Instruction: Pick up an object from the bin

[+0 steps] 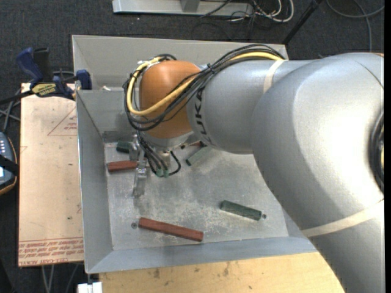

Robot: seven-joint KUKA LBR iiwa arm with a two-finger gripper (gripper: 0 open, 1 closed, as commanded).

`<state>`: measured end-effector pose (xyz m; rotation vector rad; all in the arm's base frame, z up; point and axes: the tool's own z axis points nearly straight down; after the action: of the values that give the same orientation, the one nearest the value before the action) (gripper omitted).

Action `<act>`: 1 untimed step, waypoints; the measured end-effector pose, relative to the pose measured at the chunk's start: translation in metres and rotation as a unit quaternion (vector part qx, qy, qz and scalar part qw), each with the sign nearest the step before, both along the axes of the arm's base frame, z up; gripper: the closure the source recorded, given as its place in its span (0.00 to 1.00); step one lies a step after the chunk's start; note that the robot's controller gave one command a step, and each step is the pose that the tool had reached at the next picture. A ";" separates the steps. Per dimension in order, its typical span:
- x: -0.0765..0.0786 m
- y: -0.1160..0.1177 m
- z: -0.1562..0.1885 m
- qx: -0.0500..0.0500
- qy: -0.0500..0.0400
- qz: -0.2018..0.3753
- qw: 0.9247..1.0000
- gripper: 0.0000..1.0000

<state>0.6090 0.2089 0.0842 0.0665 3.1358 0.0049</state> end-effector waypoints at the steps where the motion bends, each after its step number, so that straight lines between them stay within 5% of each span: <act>1: 0.003 0.002 -0.029 0.000 -0.003 -0.008 1.000 0.00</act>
Offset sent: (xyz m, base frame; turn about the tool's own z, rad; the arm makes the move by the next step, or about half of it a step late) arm -0.0043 0.0025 -0.0142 0.0135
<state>0.6120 0.2110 0.0548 0.0916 3.1287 0.0051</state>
